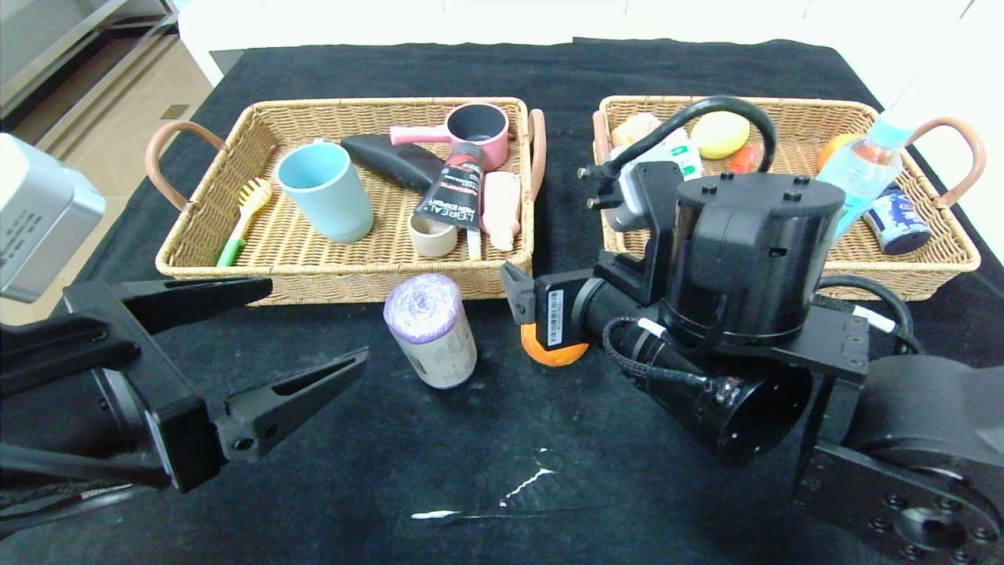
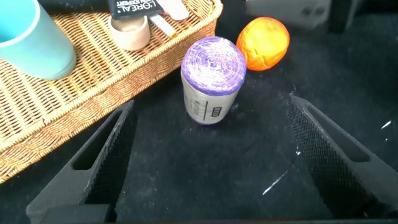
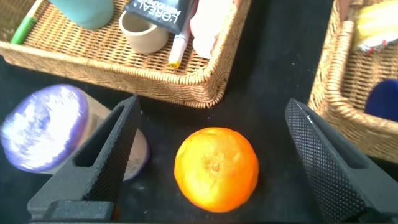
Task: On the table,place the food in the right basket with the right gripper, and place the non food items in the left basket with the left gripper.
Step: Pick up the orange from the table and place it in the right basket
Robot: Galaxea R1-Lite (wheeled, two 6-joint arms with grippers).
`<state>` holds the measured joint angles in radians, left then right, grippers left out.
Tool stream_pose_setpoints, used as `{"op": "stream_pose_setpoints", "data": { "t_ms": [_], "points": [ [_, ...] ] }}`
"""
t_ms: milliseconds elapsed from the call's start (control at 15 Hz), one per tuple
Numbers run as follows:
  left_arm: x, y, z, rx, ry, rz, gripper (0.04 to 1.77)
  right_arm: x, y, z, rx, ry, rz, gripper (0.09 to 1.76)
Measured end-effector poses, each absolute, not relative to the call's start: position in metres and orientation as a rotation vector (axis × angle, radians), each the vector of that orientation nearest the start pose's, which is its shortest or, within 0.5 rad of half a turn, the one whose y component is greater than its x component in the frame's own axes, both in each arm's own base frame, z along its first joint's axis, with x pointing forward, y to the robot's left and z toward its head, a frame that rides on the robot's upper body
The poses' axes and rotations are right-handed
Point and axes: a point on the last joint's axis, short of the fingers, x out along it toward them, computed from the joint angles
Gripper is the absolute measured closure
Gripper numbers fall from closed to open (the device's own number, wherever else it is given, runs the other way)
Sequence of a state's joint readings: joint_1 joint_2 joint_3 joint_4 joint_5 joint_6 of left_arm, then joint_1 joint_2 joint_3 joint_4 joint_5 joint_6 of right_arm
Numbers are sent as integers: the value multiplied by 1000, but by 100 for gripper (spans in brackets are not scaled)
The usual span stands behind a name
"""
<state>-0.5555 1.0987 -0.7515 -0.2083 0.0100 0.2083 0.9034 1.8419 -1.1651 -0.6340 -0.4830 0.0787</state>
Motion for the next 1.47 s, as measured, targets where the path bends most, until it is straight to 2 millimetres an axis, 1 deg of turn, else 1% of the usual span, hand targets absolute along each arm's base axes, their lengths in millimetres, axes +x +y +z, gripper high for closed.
{"op": "stream_pose_setpoints", "data": {
  "t_ms": [133,333,800,1133,1200,1333,1400,1467],
  "points": [
    [132,-82,265,244,77,-557,9,237,283,218,3,49,413,15],
    [132,-82,264,244,77,-559,9,241,287,204,-27,70,382,15],
    [131,-83,264,245,80,-566,9,249,286,190,-59,108,364,15],
    [131,-85,261,249,88,-577,9,249,286,188,-75,111,365,15],
    [131,-85,261,248,88,-577,9,249,286,187,-78,113,366,24],
    [131,-85,261,249,88,-577,9,249,286,185,-82,118,367,57],
    [131,-85,261,249,88,-578,9,249,286,185,-81,118,367,64],
    [131,-85,261,249,88,-578,9,249,287,184,-82,119,367,68]
  ]
}}
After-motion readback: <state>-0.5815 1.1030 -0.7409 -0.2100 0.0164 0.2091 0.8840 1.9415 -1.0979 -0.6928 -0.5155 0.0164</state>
